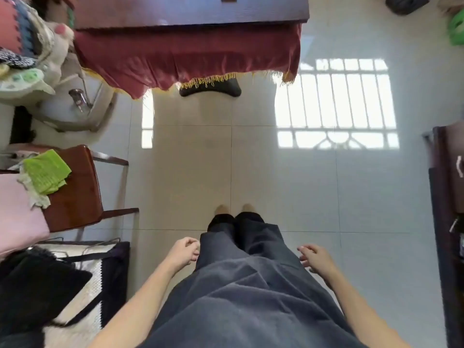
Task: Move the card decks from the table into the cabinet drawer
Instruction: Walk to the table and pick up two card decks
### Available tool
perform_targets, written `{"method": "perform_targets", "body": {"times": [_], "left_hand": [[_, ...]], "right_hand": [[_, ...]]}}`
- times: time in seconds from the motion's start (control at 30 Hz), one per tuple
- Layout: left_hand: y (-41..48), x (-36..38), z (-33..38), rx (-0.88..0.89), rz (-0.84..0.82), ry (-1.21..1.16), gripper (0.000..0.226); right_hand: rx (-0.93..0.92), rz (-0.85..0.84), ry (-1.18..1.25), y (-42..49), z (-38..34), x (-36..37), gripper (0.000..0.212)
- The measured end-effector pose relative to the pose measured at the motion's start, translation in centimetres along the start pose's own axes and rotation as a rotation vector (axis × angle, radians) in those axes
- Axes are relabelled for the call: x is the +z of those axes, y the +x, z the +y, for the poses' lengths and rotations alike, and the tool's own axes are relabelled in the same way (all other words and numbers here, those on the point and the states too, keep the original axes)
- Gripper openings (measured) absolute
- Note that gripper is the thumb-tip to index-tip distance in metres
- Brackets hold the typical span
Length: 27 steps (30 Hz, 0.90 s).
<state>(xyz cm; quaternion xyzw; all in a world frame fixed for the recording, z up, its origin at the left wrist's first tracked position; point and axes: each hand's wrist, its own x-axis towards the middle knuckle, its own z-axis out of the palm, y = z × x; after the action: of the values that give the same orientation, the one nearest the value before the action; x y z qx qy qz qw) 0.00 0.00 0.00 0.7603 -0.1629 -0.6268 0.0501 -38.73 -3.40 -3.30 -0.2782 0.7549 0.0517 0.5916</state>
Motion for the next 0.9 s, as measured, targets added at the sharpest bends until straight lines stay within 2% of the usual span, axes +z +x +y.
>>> {"method": "perform_targets", "body": {"times": [0.23,0.4,0.7,0.9], "left_hand": [[0.3,0.6,2.1,0.002,0.035,-0.014,0.016],[0.2,0.2,2.0,-0.009,0.073,-0.016,0.019],[0.7,-2.7,2.0,-0.038,0.093,0.113,0.016],[4.5,-7.2,7.6,-0.07,0.083,0.153,0.021]], "right_hand": [[0.035,0.019,-0.003,0.5,0.7,-0.9,0.018],[-0.004,-0.016,-0.057,1.9,-1.5,-1.8,0.017],[-0.221,0.015,-0.115,5.6,-15.2,-3.2,0.021],[-0.257,0.063,-0.071,6.4,-24.2,-3.7,0.02]]}}
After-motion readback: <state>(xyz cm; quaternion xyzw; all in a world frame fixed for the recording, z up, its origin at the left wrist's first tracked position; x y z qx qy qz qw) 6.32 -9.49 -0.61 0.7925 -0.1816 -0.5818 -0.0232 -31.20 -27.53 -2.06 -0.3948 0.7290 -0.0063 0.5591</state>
